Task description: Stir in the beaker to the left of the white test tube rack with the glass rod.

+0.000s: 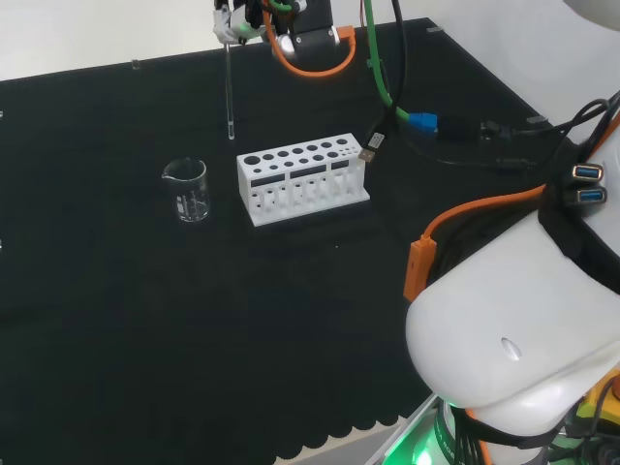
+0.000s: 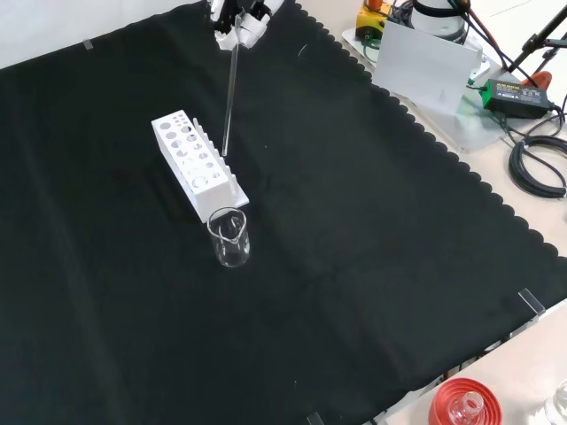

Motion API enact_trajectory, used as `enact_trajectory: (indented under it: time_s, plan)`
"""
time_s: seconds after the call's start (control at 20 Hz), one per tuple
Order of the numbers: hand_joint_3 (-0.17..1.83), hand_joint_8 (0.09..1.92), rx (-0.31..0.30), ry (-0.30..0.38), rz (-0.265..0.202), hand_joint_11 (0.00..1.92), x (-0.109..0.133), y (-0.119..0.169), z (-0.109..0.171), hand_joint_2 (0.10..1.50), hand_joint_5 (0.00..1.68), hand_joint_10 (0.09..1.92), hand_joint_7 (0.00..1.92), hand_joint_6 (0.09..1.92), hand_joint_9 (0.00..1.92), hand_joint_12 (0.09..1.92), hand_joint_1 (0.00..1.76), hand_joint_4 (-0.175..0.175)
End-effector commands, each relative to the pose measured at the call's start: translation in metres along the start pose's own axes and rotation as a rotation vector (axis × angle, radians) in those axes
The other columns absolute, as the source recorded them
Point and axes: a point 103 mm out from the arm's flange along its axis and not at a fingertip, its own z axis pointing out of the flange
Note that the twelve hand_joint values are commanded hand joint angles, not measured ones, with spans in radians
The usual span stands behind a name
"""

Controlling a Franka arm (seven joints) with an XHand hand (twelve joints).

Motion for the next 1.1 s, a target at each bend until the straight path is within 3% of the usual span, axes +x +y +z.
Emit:
enact_trajectory:
  time_s: [0.05,1.1]
  plan:
    - [-0.17,0.43,-0.001,-0.004,0.009,1.59,-0.0011,0.0004,-0.0005,1.12,1.15,0.25,1.62,0.75,1.77,0.76,1.20,-0.175]
    - [-0.17,0.42,-0.005,-0.011,0.008,1.59,-0.0003,-0.0011,-0.0087,1.12,1.16,0.25,1.63,0.74,1.77,0.76,1.20,-0.175]
